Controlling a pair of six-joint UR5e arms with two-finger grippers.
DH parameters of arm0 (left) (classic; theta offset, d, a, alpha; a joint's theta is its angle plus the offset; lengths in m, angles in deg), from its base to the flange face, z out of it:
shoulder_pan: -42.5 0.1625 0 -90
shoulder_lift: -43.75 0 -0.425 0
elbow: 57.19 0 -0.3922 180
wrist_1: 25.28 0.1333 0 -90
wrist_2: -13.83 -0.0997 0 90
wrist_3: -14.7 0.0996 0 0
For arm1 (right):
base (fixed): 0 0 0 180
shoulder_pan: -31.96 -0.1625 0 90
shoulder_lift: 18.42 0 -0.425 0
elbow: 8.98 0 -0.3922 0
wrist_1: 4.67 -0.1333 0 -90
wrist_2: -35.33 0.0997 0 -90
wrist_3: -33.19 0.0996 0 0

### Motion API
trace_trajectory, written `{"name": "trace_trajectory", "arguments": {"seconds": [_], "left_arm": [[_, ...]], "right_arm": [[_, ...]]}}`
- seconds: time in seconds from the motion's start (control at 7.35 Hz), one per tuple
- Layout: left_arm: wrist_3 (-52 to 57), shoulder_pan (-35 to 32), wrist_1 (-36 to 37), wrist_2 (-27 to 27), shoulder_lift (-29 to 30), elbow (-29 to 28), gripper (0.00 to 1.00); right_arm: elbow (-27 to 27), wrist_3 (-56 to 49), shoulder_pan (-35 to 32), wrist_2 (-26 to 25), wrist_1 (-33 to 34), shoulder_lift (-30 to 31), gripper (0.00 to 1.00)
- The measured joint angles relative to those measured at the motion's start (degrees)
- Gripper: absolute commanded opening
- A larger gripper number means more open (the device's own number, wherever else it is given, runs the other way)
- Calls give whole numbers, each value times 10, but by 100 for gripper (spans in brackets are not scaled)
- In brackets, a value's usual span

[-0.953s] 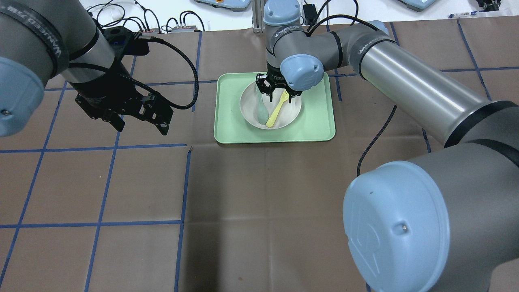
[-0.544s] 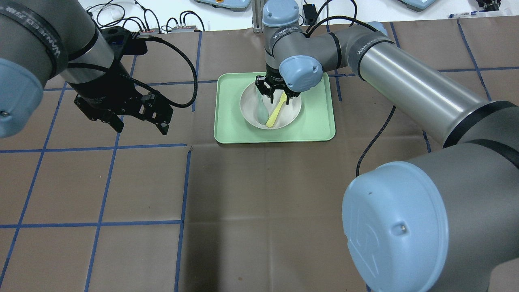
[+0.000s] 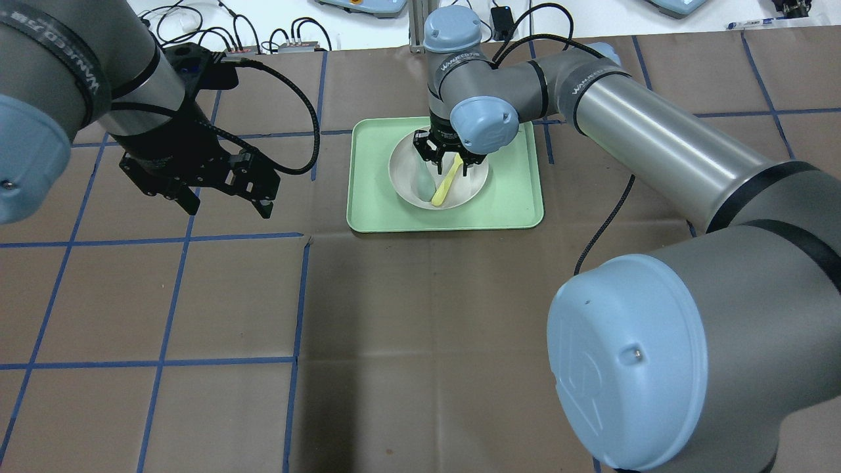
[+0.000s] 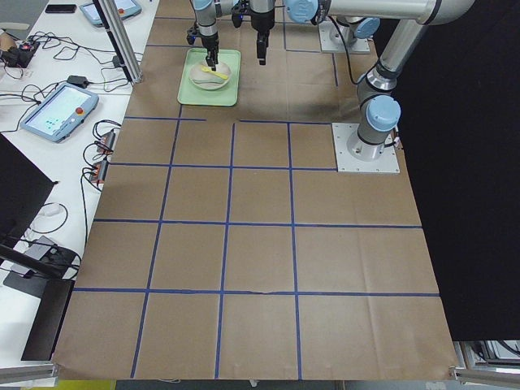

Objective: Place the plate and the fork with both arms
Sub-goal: 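Lower the right gripper onto the yellow fork's handle, then close the right gripper on the fork and lift it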

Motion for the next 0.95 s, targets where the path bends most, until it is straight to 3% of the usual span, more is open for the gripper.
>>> {"name": "trace_trajectory", "arguments": {"seconds": [0.95], "left_arm": [[0, -1, 2, 2, -1, -1, 100]], "right_arm": [[2, 0, 1, 0, 21, -26, 52]]}}
